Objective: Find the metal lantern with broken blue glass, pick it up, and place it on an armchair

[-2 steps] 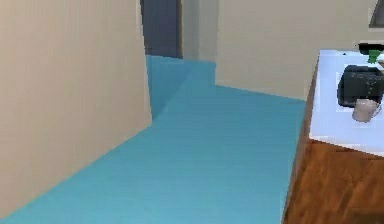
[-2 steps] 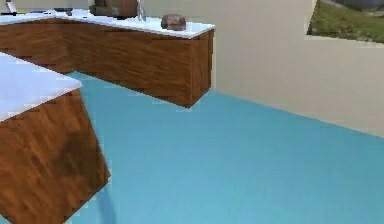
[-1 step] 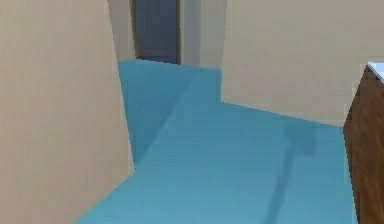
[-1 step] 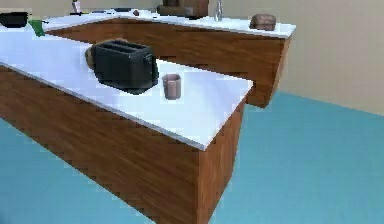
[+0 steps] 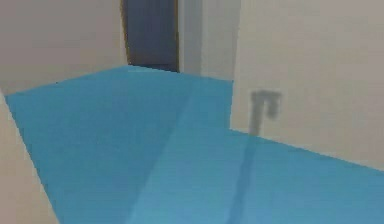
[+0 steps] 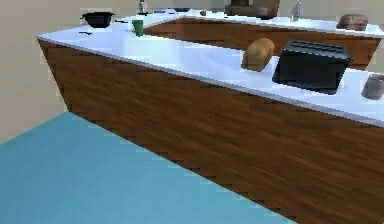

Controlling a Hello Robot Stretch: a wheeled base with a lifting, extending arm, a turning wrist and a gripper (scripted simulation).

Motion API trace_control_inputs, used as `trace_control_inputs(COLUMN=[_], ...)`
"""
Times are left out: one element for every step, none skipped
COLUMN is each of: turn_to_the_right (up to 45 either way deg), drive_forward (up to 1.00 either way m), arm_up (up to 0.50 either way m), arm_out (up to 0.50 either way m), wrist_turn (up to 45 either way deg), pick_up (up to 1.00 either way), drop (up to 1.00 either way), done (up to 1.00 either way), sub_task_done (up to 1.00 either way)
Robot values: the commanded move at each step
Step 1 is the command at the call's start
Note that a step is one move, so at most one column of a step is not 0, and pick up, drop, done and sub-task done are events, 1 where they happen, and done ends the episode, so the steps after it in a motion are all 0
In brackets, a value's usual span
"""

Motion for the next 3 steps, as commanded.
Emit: trace_control_inputs(turn_to_the_right=[0.0, -12.0, 0.0], drive_forward=[0.55, 0.0, 1.0], arm_up=[0.0, 0.0, 0.0], arm_out=[0.0, 0.0, 0.0], wrist_turn=[0.0, 0.0, 0.0], pick_up=[0.0, 0.0, 0.0], drop=[0.0, 0.0, 0.0], done=[0.0, 0.0, 0.0], sub_task_done=[0.0, 0.0, 0.0])
